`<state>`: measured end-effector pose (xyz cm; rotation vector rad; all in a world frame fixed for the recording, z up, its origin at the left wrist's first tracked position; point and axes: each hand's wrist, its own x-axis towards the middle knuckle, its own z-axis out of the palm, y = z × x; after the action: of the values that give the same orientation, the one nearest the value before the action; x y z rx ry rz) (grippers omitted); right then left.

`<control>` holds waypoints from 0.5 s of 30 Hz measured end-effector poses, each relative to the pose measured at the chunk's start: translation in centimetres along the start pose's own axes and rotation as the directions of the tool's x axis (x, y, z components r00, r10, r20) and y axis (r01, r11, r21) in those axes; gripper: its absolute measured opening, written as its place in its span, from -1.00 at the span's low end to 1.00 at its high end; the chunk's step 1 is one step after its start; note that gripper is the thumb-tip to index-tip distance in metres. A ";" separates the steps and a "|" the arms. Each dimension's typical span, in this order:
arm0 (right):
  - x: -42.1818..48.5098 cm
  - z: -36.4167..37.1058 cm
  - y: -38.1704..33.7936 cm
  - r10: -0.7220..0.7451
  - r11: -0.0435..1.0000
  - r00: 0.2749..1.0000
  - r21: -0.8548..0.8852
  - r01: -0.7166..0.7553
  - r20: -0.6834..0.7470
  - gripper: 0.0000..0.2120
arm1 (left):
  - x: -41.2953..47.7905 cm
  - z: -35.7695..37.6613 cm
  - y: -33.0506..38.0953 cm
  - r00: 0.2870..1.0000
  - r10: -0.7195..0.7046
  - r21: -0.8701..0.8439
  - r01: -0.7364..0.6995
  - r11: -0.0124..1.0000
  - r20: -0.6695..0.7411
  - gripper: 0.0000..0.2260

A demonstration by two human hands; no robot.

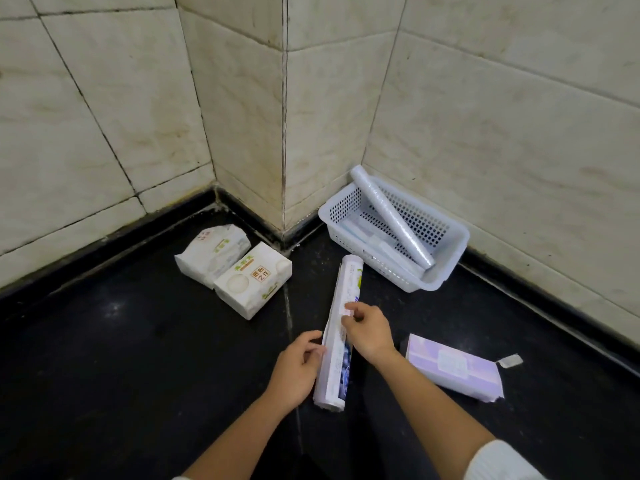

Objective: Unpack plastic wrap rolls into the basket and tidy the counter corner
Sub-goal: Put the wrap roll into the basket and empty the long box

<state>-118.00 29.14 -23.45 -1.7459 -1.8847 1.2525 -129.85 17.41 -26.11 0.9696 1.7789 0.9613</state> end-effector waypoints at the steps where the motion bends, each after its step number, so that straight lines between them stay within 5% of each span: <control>1: 0.0 -0.3 0.2 -0.019 0.998 1.000 -0.057 0.020 0.007 -0.63 | 0.1 0.3 0.1 1.000 0.002 -0.002 -0.002 1.000 0.014 -0.70; 6: 0.1 -1.7 1.2 -0.156 0.942 0.987 -0.309 0.134 -0.047 -0.50 | 0.4 1.9 0.5 0.997 0.032 -0.013 -0.032 0.999 0.071 -0.63; 10: 0.3 -2.4 1.8 -0.304 0.747 0.953 -0.623 0.231 -0.012 -0.60 | 0.6 2.5 0.6 0.999 0.035 0.070 -0.037 0.997 0.029 -0.54; 15: 0.3 -2.1 2.3 -0.230 0.716 0.971 -0.686 0.127 -0.060 -0.55 | 1.0 2.0 0.2 1.000 0.003 0.139 -0.005 0.990 0.019 -0.48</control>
<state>-115.10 30.03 -24.02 -1.8165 -2.5454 0.3348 -128.24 18.84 -26.93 1.0659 1.8488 0.8365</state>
